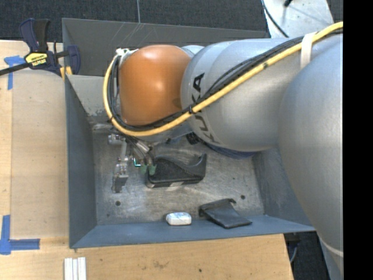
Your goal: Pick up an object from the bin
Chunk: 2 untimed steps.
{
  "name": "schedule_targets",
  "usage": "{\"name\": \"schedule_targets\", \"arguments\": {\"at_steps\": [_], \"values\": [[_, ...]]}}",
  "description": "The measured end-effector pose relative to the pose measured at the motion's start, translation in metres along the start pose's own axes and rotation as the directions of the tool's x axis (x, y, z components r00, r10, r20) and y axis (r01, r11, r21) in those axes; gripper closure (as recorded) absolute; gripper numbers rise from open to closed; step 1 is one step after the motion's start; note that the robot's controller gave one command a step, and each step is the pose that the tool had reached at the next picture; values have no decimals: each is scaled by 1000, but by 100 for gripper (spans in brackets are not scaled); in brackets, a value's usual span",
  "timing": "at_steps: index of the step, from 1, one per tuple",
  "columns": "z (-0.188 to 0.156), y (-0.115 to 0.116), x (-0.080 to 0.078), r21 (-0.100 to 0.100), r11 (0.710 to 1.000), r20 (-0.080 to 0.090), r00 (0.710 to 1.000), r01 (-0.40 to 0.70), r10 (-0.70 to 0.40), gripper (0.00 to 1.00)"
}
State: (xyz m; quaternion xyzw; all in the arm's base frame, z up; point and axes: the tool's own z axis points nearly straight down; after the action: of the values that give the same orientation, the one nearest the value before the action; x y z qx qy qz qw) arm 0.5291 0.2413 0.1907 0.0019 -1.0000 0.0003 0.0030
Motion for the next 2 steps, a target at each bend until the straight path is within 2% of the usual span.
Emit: {"name": "schedule_targets", "arguments": {"at_steps": [1, 2], "values": [[52, -85, -62, 4, 999, 8, 999, -39, 39, 0], [79, -131, -41, 0, 983, 14, 983, 183, -183, 0]]}}
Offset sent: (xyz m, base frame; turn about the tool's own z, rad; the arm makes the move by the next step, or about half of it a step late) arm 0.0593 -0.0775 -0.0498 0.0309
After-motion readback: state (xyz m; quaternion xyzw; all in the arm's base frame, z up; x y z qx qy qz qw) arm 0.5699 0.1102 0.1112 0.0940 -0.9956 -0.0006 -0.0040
